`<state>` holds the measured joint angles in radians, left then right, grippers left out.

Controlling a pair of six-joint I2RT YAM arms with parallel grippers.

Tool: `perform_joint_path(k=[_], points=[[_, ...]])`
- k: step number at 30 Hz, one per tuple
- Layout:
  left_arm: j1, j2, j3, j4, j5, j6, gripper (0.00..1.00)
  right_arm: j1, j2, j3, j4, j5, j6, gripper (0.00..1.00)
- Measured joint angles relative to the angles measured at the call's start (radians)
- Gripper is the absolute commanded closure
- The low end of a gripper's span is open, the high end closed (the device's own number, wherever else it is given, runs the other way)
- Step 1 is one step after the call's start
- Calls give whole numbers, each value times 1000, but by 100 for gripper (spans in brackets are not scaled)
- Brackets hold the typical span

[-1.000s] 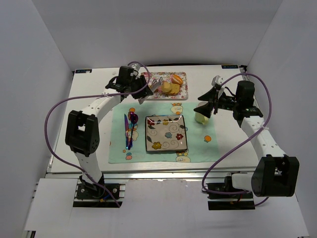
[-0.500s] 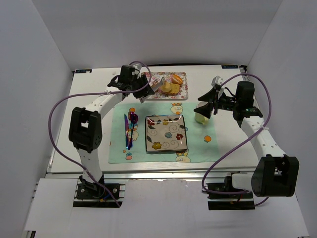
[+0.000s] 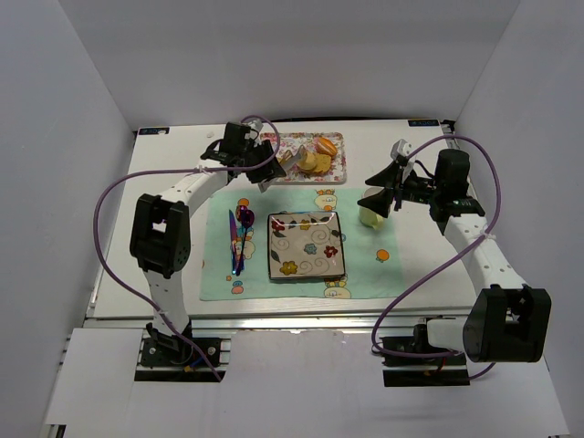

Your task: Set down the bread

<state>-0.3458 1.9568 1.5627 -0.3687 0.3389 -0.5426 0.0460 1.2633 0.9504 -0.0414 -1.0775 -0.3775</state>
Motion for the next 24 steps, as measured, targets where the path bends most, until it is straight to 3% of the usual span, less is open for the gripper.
perform_joint_path(k=[5, 9, 19, 24], points=[[0, 0, 0, 0, 18, -4, 47, 0, 0, 0, 0, 0, 0, 29], [0, 1, 0, 0, 31, -8, 54, 0, 0, 0, 0, 0, 0, 29], [3, 2, 0, -1, 45, -17, 81, -1, -1, 0, 0, -3, 0, 29], [5, 1, 0, 0, 48, -21, 100, -4, -14, -6, 0, -3, 0, 29]])
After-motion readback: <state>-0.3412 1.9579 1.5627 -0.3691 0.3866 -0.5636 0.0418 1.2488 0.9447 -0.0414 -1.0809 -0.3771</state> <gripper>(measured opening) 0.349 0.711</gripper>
